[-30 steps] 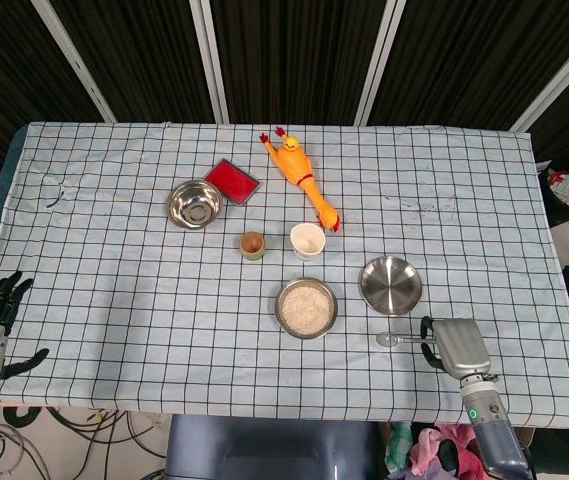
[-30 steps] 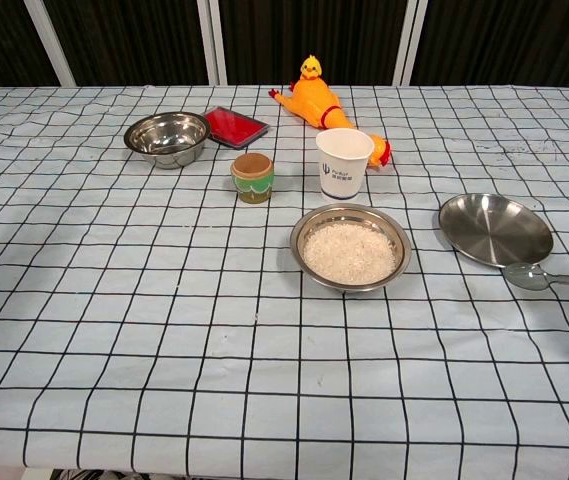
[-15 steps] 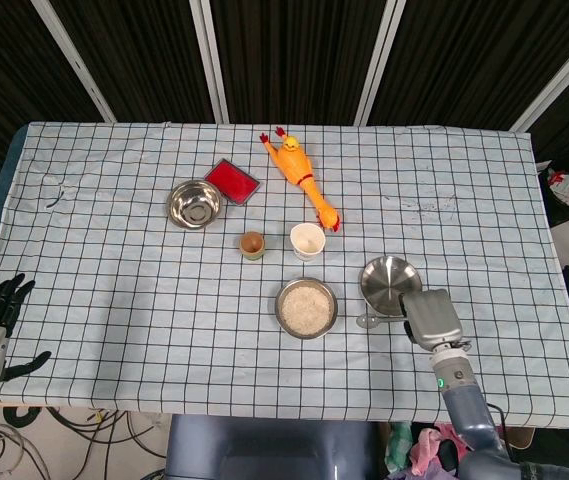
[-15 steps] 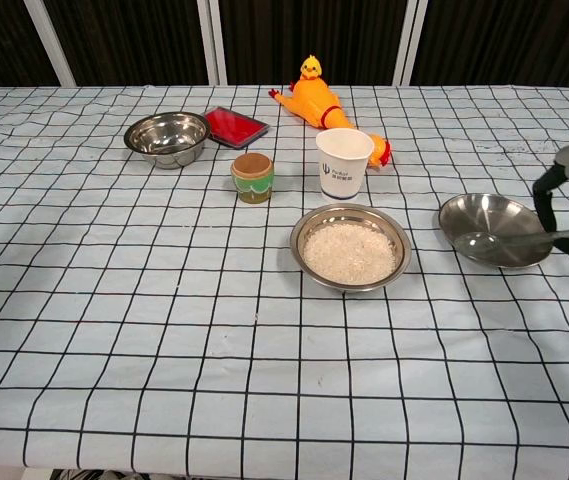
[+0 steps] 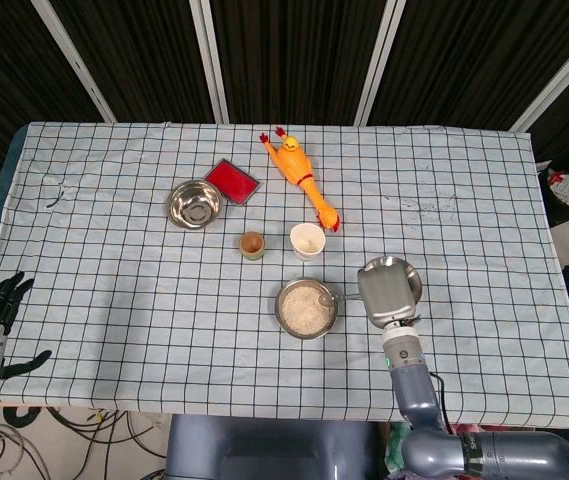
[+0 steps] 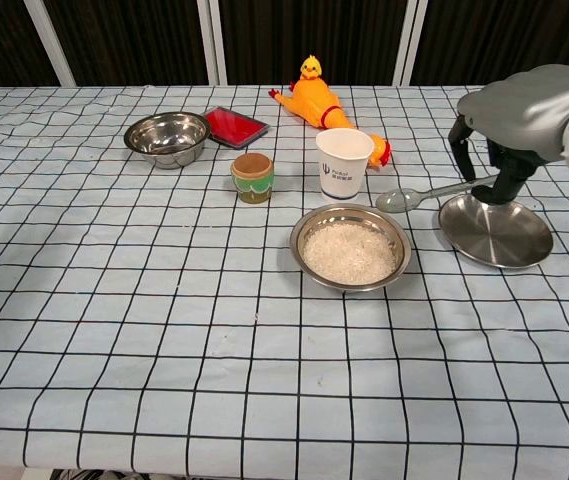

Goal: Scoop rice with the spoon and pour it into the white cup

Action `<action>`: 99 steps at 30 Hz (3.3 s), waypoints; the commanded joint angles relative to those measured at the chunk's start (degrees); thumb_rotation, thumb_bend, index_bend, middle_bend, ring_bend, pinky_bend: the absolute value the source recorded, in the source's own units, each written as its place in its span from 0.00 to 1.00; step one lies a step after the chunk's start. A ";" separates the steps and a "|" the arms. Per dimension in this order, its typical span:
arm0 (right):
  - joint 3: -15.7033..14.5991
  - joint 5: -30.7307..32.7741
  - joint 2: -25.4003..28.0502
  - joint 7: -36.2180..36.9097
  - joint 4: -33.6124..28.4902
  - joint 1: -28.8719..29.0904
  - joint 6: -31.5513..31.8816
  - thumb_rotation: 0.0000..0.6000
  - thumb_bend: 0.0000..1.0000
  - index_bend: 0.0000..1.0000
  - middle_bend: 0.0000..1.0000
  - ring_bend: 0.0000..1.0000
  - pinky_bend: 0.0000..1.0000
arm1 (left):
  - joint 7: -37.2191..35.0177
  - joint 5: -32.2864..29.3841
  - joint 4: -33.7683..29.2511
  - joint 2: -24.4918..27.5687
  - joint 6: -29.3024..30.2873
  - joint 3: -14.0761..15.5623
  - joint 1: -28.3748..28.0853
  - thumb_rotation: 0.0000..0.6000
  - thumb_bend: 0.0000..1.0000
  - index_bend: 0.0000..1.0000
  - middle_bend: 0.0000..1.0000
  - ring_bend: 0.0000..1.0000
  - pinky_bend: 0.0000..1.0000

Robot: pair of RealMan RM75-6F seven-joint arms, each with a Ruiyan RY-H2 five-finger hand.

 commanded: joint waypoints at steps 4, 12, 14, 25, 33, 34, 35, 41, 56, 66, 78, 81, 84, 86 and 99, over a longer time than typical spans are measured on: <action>-3.09 -2.77 -5.11 -5.66 6.13 3.77 2.75 1.00 0.44 0.63 1.00 1.00 1.00 | -0.20 0.33 -0.34 0.22 -0.27 0.28 -0.10 1.00 0.02 0.00 0.00 0.00 0.00; -6.57 -7.54 -9.64 -10.79 12.50 6.49 5.07 1.00 0.44 0.63 1.00 1.00 1.00 | -1.09 0.07 -0.68 0.60 -0.44 0.15 -0.20 1.00 0.02 0.00 0.00 0.00 0.00; -7.28 -8.60 -10.25 -11.58 13.38 6.79 5.48 1.00 0.44 0.63 1.00 1.00 1.00 | -1.21 0.09 -0.74 0.67 -0.45 0.17 -0.21 1.00 0.02 0.00 0.00 0.00 0.00; -14.52 -16.70 -11.04 -14.32 17.41 6.44 5.55 1.00 0.44 0.63 1.00 1.00 1.00 | -1.20 0.55 -0.91 0.67 -0.36 0.41 -0.20 1.00 0.02 0.00 0.00 0.00 0.00; -18.71 -22.76 -12.77 -17.23 22.28 6.04 4.71 1.00 0.44 0.63 1.00 1.00 1.00 | -1.59 0.75 -0.92 0.78 -0.21 0.45 -0.19 1.00 0.02 0.00 0.00 0.00 0.00; -18.76 -23.22 -13.09 -17.57 22.93 5.97 4.64 1.00 0.44 0.63 1.00 1.00 1.00 | -1.65 0.79 -0.94 0.81 -0.18 0.47 -0.17 1.00 0.02 0.00 0.00 0.00 0.00; -18.81 -23.71 -13.38 -17.97 23.51 5.91 4.61 1.00 0.44 0.63 1.00 1.00 1.00 | -1.72 0.83 -0.95 0.84 -0.14 0.49 -0.15 1.00 0.02 0.00 0.00 0.00 0.00; -19.35 -25.71 -14.08 -19.51 25.45 5.54 3.80 1.00 0.44 0.63 1.00 1.00 1.00 | -2.12 0.76 -1.03 0.97 -0.13 0.44 -0.16 1.00 0.02 0.00 0.00 0.00 0.00; -16.06 -23.12 -17.28 -18.23 26.10 2.21 1.72 1.00 0.44 0.63 1.00 1.00 1.00 | -2.48 0.52 -1.20 1.17 -0.39 0.38 -0.27 1.00 0.02 0.00 0.00 0.00 0.00; -10.67 -15.89 -18.49 -18.49 22.05 0.12 2.62 1.00 0.44 0.63 1.00 1.00 1.00 | -2.59 0.40 -1.25 1.17 -0.41 0.33 -0.28 1.00 0.02 0.00 0.00 0.00 0.00; -7.60 -10.61 -18.49 -17.38 17.71 -1.25 4.01 1.00 0.45 0.64 1.00 1.00 1.00 | -2.54 0.22 -1.21 1.08 -0.40 0.27 -0.26 1.00 0.02 0.00 0.00 0.00 0.00; -7.47 -10.06 -18.51 -16.93 17.18 -1.39 4.24 1.00 0.45 0.64 1.00 1.00 1.00 | -2.46 0.34 -1.19 1.06 -0.42 0.34 -0.28 1.00 0.02 0.00 0.00 0.00 0.00; -7.20 -9.56 -18.70 -15.90 16.75 -1.58 4.44 1.00 0.45 0.64 1.00 1.00 1.00 | -2.44 0.38 -1.16 1.03 -0.34 0.34 -0.25 1.00 0.02 0.00 0.00 0.00 0.00; -6.96 -9.46 -18.81 -15.21 16.59 -1.63 4.54 1.00 0.45 0.64 1.00 1.00 1.00 | -2.49 0.33 -1.17 1.04 -0.33 0.32 -0.24 1.00 0.02 0.00 0.00 0.00 0.00; -5.49 -8.88 -18.35 -13.77 15.17 -0.95 5.28 1.00 0.45 0.64 1.00 1.00 1.00 | -2.44 0.39 -1.14 1.00 -0.28 0.36 -0.21 1.00 0.02 0.00 0.00 0.00 0.00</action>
